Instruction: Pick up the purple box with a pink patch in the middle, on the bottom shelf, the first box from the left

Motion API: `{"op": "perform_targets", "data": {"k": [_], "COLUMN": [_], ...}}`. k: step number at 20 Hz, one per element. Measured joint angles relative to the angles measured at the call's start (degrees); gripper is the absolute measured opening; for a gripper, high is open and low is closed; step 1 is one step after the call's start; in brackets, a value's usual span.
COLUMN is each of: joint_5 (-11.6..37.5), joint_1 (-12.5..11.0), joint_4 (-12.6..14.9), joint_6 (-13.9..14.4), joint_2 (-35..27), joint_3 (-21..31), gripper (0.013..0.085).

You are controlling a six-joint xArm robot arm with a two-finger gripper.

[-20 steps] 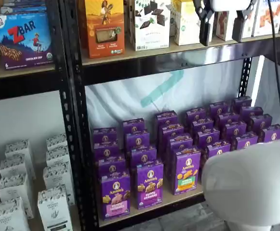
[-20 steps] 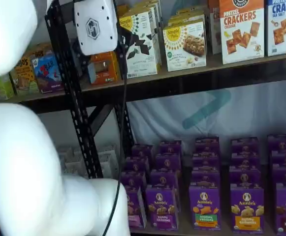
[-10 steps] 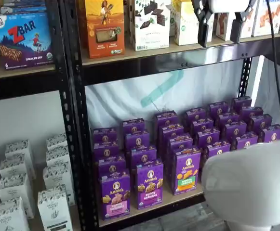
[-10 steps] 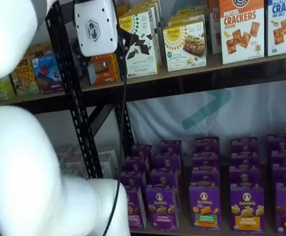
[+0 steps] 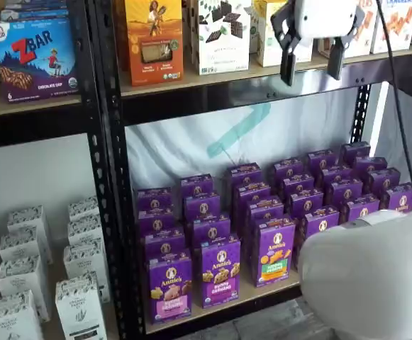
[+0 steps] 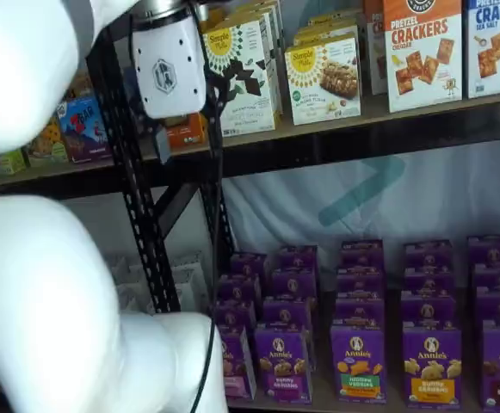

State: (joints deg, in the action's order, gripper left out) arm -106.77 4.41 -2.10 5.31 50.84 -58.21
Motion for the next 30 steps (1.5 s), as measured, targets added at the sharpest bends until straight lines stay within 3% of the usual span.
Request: {"op": "perform_targets", "data": {"k": [10,15,23,30], "joint_5": [9.16,13.71,25.02,35.69], "joint_1": [2.86,4.59,4.45,6.67], "joint_4": [-1.86,-0.01,-1.08,-0.54], "joint_6": [2.98,4.33,3.80,5.64], "joint_2": [2.05,2.22,2.57,-1.37], "joint_3": [11.48,17.18,27.96,34.37], "gripper": [0.0850,0.0850,0.0850,0.0850]}}
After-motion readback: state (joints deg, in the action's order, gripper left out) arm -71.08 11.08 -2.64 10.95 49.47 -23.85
